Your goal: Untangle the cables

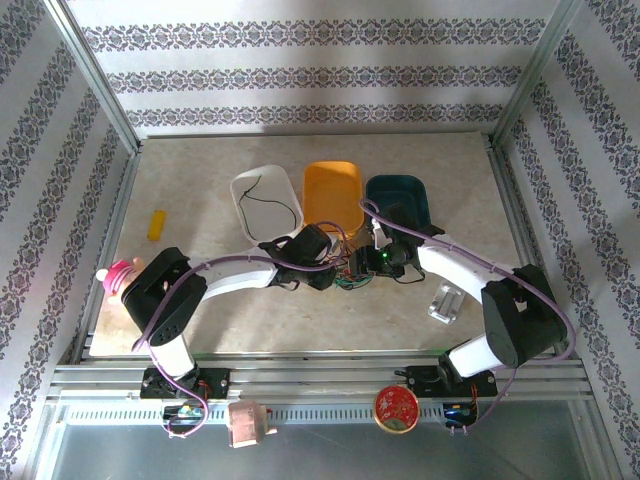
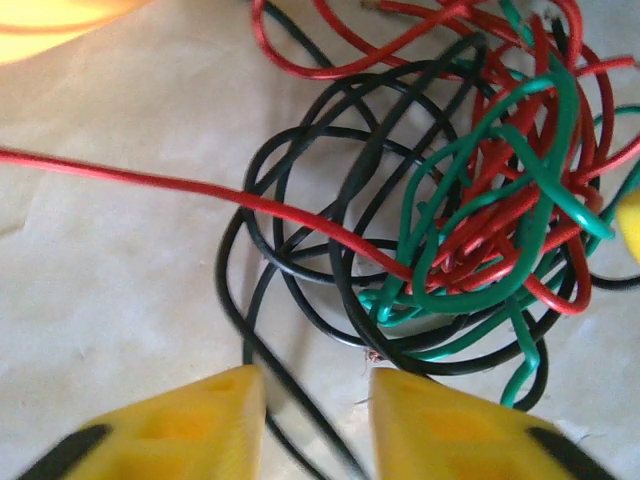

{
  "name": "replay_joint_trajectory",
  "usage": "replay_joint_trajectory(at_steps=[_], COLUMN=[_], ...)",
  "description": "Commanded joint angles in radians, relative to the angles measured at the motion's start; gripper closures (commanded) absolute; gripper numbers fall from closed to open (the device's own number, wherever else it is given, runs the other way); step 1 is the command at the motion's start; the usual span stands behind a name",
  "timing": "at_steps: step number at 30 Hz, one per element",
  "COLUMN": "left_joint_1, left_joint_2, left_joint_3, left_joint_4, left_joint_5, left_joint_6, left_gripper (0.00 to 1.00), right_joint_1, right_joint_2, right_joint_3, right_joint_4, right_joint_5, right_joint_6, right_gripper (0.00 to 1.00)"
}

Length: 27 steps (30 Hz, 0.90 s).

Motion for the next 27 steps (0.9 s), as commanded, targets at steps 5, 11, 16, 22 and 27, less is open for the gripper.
replay_joint_trajectory(at_steps=[5, 11, 16, 22, 27], left_joint_1=[-0.013, -0.013, -0.011, -0.011, -0.009], left_joint_2=[-0.057, -0.27, -0.403, -0.478, -0.522], left_joint_3=[-0.01, -0.06, -0.02, 0.096, 0.176], left_joint_4=[0.038, 0.075, 0.033, -0.006, -0.006], left_joint_5=[-0.063, -0.073, -0.028, 0.088, 0.14], left_joint_6=[-0.016, -0.02, -0.052, -0.05, -0.025], left_gripper=[1.0, 1.0, 1.0, 1.0, 1.0], right_joint_1=[-0.009, -0.014, -0.027, -0.035, -0.046], right_joint_2=[0.066, 0.131, 0.147, 0.158, 0.164], right_joint_3=[0.032, 0.055, 0.041, 0.016, 0.004], right_joint_4=[0.005, -0.004, -0.002, -0.002, -0.003], right_joint_5=[0.021, 0.02, 0.016, 0.02, 0.024], right_joint_6=[0.0, 0.005, 0.004, -0.003, -0.003], right_gripper=[0.32, 0.33, 0.34, 0.35, 0.35])
